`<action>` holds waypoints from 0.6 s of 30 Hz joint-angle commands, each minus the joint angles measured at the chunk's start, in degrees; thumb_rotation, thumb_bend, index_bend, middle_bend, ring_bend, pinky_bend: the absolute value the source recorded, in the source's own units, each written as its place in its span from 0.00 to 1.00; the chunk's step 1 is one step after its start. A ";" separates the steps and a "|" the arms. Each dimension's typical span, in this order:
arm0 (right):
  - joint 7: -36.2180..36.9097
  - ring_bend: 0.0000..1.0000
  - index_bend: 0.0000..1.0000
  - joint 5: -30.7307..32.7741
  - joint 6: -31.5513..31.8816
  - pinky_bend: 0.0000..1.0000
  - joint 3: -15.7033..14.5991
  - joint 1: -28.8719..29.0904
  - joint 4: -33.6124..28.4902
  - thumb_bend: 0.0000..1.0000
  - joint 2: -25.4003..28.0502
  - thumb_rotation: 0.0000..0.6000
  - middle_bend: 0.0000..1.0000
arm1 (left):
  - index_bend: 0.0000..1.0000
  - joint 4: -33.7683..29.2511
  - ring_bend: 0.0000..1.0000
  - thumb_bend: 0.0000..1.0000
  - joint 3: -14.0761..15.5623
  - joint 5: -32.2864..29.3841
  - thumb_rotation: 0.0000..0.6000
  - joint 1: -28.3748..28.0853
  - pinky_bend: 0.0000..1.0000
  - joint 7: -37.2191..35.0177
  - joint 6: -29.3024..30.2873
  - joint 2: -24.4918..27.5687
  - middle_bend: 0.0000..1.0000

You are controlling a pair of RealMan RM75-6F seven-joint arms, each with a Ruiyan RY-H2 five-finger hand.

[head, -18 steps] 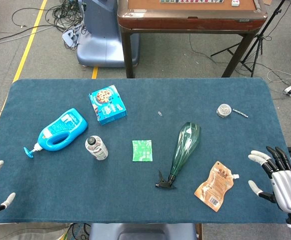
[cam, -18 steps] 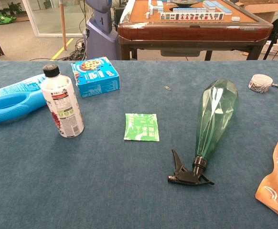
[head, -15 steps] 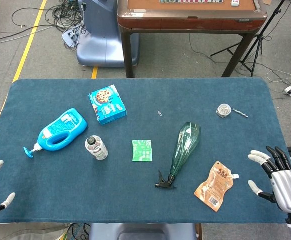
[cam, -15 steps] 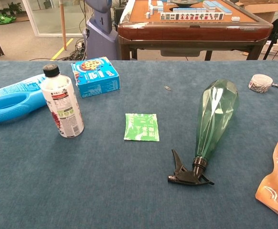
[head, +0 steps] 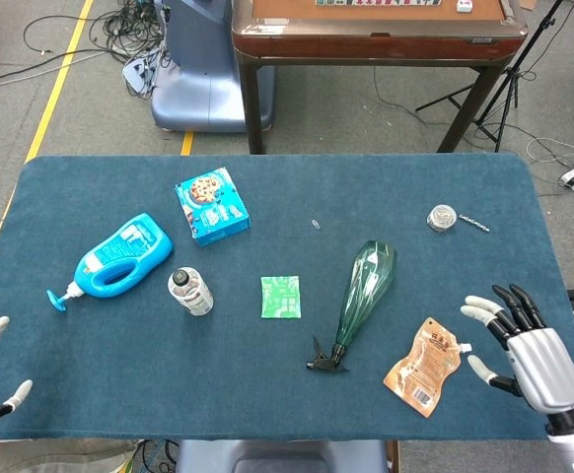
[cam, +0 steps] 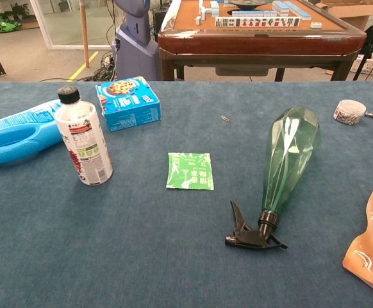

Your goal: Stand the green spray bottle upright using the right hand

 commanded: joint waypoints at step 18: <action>-19.95 0.06 0.41 1.27 -23.87 0.00 3.85 16.34 1.76 0.23 -7.69 1.00 0.24 | 0.07 0.27 0.06 0.26 0.01 -0.42 1.00 0.30 0.02 -0.24 0.19 -0.06 0.00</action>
